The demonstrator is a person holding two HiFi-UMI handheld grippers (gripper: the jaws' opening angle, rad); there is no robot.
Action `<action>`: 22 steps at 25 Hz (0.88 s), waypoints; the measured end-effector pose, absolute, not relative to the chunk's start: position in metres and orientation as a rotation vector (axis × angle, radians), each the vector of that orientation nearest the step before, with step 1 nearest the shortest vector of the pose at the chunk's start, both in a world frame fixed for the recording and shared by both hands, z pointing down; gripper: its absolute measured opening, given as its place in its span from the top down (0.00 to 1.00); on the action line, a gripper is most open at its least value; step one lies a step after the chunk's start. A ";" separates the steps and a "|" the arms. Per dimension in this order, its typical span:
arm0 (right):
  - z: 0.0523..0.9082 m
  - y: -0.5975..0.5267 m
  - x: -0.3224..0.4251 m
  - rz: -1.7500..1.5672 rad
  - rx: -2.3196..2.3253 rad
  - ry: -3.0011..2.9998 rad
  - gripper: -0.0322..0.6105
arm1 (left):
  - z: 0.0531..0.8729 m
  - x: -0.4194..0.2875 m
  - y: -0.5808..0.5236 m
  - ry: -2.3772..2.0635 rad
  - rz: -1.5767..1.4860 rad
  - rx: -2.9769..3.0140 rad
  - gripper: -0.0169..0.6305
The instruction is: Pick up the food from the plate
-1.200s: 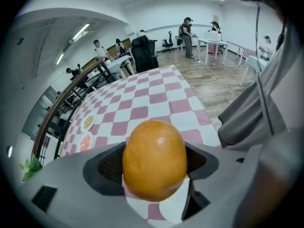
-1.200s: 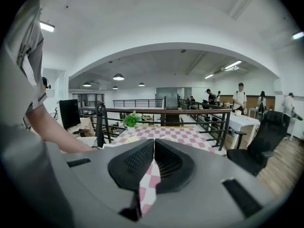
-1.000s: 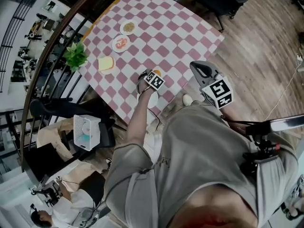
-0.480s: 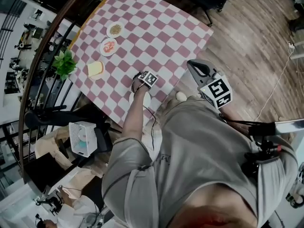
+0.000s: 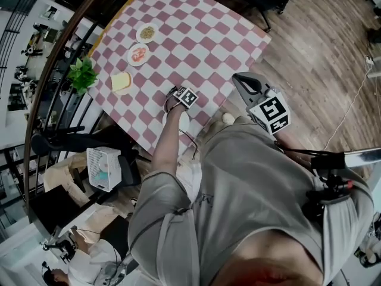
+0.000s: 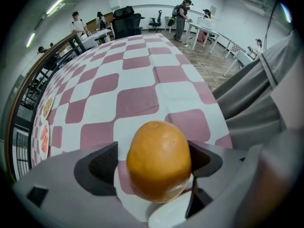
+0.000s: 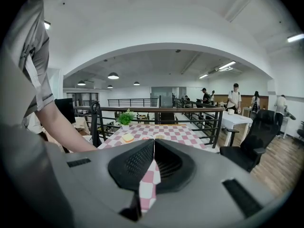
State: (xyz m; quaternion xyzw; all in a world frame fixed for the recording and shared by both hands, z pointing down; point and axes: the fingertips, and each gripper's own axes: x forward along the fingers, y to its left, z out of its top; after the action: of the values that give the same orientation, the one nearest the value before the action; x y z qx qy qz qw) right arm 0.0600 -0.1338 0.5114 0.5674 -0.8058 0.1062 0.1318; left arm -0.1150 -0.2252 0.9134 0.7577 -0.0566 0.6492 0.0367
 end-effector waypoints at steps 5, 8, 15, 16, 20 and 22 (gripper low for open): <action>0.519 -0.136 0.053 0.326 1.600 -2.366 0.93 | 0.888 -0.107 -0.228 -0.214 1.895 2.364 0.26; 0.525 -0.140 0.048 0.336 1.572 -2.377 0.93 | 0.847 -0.098 -0.232 -0.300 1.743 2.445 0.26; 0.514 -0.176 0.019 0.276 1.455 -2.438 0.93 | 0.678 -0.086 -0.248 -0.708 1.054 2.757 0.26; 0.511 -0.180 0.011 0.262 1.427 -2.443 0.93 | 0.649 -0.088 -0.247 -0.766 0.938 2.802 0.26; 0.488 -0.200 -0.032 0.177 1.319 -2.543 0.93 | 0.541 -0.124 -0.235 -1.023 0.517 2.902 0.26; 0.476 -0.211 -0.059 0.132 1.267 -2.614 0.93 | 0.500 -0.154 -0.225 -1.152 0.349 2.909 0.26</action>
State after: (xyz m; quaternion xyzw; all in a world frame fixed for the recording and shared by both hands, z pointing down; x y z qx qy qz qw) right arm -0.0586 -0.2106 0.4758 0.4327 -0.8928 0.0452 0.1166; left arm -0.1542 -0.2249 0.4998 0.9240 -0.3658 0.1109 -0.0035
